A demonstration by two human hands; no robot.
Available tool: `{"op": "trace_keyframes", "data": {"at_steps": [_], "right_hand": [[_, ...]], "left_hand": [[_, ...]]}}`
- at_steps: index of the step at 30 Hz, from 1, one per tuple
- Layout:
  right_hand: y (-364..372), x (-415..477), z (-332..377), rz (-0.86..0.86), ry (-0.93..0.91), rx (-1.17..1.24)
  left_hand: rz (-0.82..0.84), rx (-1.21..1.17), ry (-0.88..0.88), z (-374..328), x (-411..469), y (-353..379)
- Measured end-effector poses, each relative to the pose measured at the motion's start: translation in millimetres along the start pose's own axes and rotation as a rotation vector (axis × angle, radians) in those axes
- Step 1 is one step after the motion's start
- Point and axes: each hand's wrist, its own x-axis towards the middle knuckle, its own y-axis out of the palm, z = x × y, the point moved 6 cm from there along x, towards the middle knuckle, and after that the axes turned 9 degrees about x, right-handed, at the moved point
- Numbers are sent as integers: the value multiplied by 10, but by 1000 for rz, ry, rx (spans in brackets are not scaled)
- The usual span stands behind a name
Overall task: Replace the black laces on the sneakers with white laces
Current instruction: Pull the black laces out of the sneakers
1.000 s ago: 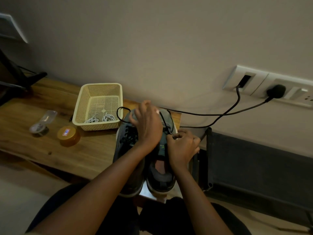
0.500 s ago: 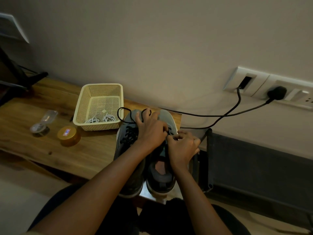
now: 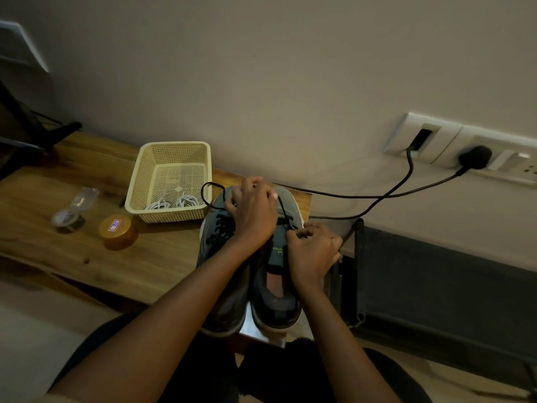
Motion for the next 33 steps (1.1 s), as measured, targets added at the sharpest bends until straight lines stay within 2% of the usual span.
{"op": "trace_keyframes", "data": {"at_steps": [5,9,12,18,20,24,27,30,33], "right_hand": [[15,13,-14,13,18,24],[-3,17,-11,6,37,73],[0,19,-23,3,46,88],[7,3,-18,-12,16,31],[5,7,-23,-10,7,9],[4,10,-31,4,7,-2],[18,18,-35,5,10,1],[26,36,-48,3,25,54],[22,54,-75,1,31,114]], "left_hand": [[-31,138,110,-4,-4,-38],[139,272,240,-106,-76,79],[230,333,199,-87,-104,162],[252,392,186,-90,-86,230],[226,354,172,-99,-99,213],[46,222,53,-28,-1,-12],[-25,183,-8,60,49,-105],[-53,195,96,35,6,-90],[72,229,207,-61,-56,23]]}}
